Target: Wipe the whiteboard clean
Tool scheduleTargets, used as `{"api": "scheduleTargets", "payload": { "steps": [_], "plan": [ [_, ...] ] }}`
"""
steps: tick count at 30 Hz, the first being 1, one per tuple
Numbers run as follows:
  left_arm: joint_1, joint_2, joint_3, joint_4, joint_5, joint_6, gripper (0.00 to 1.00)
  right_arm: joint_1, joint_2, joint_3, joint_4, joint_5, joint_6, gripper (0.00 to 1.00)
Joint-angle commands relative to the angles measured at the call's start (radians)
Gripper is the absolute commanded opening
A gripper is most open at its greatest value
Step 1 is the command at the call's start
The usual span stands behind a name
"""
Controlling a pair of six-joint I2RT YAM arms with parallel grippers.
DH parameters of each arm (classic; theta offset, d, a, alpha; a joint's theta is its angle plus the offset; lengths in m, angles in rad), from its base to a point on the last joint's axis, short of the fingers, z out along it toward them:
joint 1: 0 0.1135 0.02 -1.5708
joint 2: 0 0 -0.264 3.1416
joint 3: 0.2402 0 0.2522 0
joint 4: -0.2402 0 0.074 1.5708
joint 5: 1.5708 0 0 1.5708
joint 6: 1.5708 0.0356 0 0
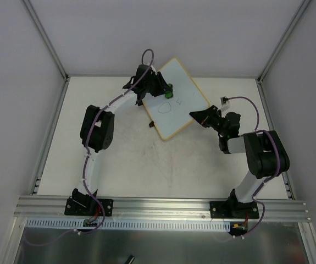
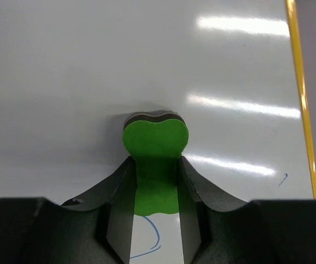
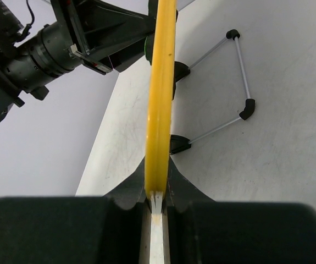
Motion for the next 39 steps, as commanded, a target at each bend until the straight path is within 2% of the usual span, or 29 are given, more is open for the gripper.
{"api": "scheduleTargets", "payload": {
  "steps": [1, 9, 18, 28, 39],
  "plan": [
    [-0.101, 0.085, -0.025, -0.079, 0.040, 0.128, 0.00, 0.043, 0.002, 0.018, 0.089, -0.124, 0.005, 0.00],
    [-0.184, 0.062, -0.017, -0.079, -0.062, 0.295, 0.00, 0.043, 0.000, 0.018, 0.093, -0.127, 0.007, 0.00],
    [-0.265, 0.066, 0.038, -0.079, -0.061, 0.482, 0.00, 0.044, 0.000, 0.018, 0.090, -0.130, 0.007, 0.00],
    [-0.368, 0.033, -0.005, -0.081, -0.158, 0.724, 0.00, 0.046, 0.000, 0.020, 0.092, -0.131, 0.008, 0.00],
    [-0.399, -0.009, -0.062, -0.079, -0.121, 0.856, 0.00, 0.044, 0.000, 0.020, 0.092, -0.131, 0.008, 0.00]
  ]
}}
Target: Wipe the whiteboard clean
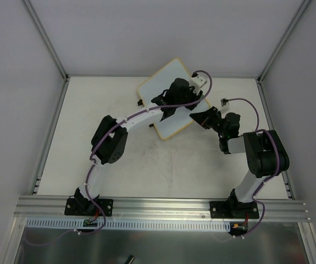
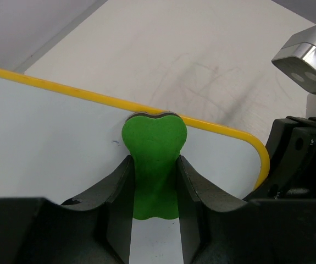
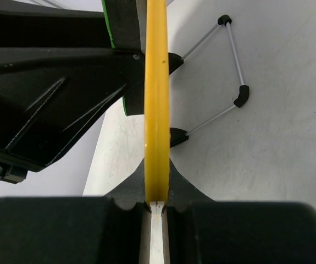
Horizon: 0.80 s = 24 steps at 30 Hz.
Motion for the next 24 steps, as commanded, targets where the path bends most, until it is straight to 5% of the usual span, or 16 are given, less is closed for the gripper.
{"api": "scheduleTargets", "payload": {
  "steps": [1, 10, 24],
  "plan": [
    [-0.047, 0.051, -0.082, -0.151, 0.086, 0.063, 0.00, 0.054, -0.011, 0.025, 0.121, -0.130, -0.032, 0.00],
    [-0.027, 0.053, -0.097, -0.151, -0.072, 0.000, 0.00, 0.054, -0.014, 0.024, 0.121, -0.130, -0.032, 0.00],
    [0.184, 0.052, -0.203, -0.151, 0.096, -0.414, 0.00, 0.052, -0.017, 0.022, 0.124, -0.130, -0.028, 0.00]
  ]
}}
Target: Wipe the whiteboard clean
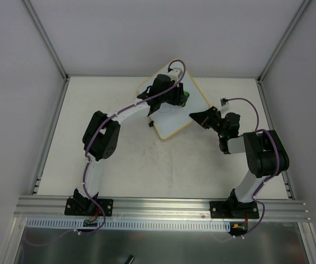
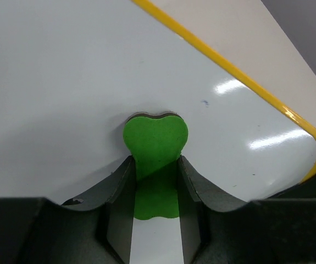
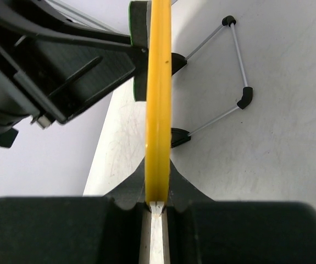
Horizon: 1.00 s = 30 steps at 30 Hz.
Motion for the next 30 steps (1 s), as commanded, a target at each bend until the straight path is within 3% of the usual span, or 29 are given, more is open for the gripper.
{"api": "scheduleTargets", "payload": {
  "steps": [1, 22, 30],
  "plan": [
    [0.061, 0.104, -0.070, -0.194, 0.038, -0.151, 0.00, 0.050, -0.019, 0.021, 0.118, -0.126, -0.029, 0.00],
    [0.164, 0.007, -0.303, -0.206, -0.019, -0.533, 0.00, 0.050, -0.009, 0.022, 0.141, -0.129, -0.009, 0.00],
    [0.192, -0.019, -0.368, -0.218, -0.049, -0.608, 0.00, 0.050, -0.007, 0.021, 0.146, -0.130, -0.006, 0.00]
  ]
}}
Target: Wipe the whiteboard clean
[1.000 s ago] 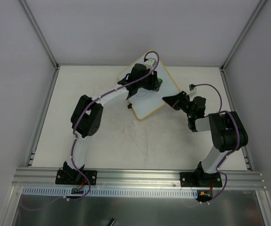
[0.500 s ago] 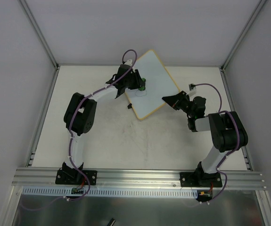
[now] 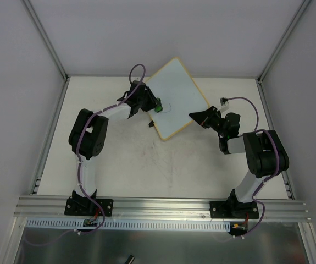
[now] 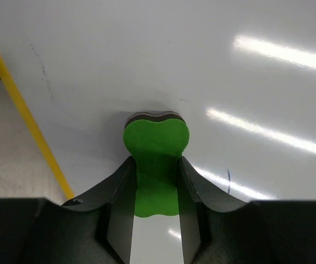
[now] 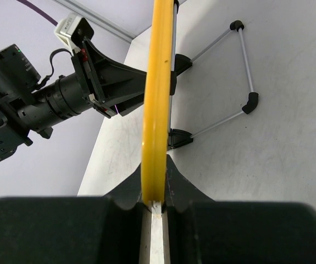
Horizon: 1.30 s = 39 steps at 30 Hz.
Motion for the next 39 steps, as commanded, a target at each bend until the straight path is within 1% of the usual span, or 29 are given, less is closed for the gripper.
{"api": "scheduleTargets", "payload": {
  "steps": [1, 11, 19, 24, 33, 36, 39],
  "plan": [
    [-0.005, 0.073, -0.085, -0.212, 0.005, -0.060, 0.00, 0.047, -0.007, 0.022, 0.115, -0.115, 0.021, 0.00],
    [0.015, 0.080, -0.095, -0.213, 0.025, -0.070, 0.00, 0.048, -0.003, 0.024, 0.125, -0.118, 0.030, 0.00],
    [0.011, 0.115, -0.045, -0.216, 0.080, -0.038, 0.00, 0.050, -0.001, 0.025, 0.125, -0.118, 0.032, 0.00],
    [-0.001, 0.129, -0.021, -0.218, 0.091, -0.024, 0.00, 0.048, -0.002, 0.025, 0.124, -0.118, 0.030, 0.00],
    [-0.072, 0.137, 0.040, -0.225, 0.024, 0.051, 0.00, 0.048, -0.001, 0.027, 0.125, -0.119, 0.030, 0.00],
    [-0.116, 0.140, 0.070, -0.232, -0.021, 0.091, 0.00, 0.048, -0.001, 0.027, 0.125, -0.118, 0.030, 0.00],
    [-0.153, 0.146, 0.096, -0.236, -0.036, 0.115, 0.00, 0.048, -0.002, 0.027, 0.127, -0.121, 0.030, 0.00]
  ]
}}
